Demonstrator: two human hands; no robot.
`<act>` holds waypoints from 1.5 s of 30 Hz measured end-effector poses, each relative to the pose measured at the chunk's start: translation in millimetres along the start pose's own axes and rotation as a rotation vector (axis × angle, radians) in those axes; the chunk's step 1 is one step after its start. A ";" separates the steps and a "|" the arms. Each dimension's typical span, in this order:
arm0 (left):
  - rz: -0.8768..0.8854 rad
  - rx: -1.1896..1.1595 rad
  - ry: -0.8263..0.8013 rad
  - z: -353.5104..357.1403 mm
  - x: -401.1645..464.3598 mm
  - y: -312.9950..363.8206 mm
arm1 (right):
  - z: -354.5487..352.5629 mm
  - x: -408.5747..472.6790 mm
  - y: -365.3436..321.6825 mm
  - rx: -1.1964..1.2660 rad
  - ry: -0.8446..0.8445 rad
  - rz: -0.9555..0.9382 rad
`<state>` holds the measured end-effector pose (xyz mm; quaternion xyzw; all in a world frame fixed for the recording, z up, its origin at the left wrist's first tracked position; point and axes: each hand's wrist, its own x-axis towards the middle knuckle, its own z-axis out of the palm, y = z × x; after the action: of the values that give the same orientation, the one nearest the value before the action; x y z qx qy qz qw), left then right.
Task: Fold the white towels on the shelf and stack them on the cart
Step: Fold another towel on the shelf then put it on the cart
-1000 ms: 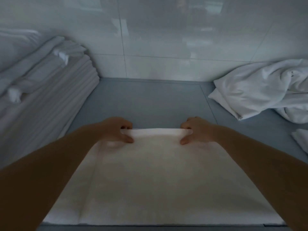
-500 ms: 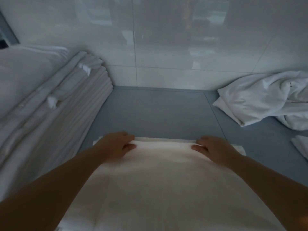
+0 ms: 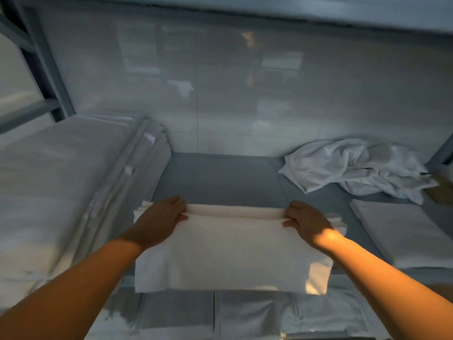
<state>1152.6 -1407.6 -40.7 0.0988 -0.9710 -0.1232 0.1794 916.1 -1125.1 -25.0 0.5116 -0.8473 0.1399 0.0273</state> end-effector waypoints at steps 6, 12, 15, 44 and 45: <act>-0.015 0.120 0.105 -44.6 -12.5 26.7 | -51.1 -29.9 -22.9 -0.102 0.209 -0.059; 0.036 0.246 0.200 -65.8 -14.2 39.9 | -67.0 -35.4 -28.9 -0.187 0.241 -0.055; 0.189 0.391 0.193 -67.2 -16.0 42.2 | -71.0 -38.7 -35.6 -0.256 0.222 -0.054; -0.209 0.217 -0.281 92.2 54.3 -78.4 | 88.7 76.3 64.5 -0.547 -0.240 -0.116; -0.217 0.233 -0.261 109.6 56.3 -89.5 | 104.9 83.2 71.0 -0.548 -0.238 -0.104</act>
<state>1073.3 -1483.6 -146.2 0.2063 -0.9773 -0.0403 0.0252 824.6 -1193.4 -124.7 0.5406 -0.8235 -0.1563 0.0719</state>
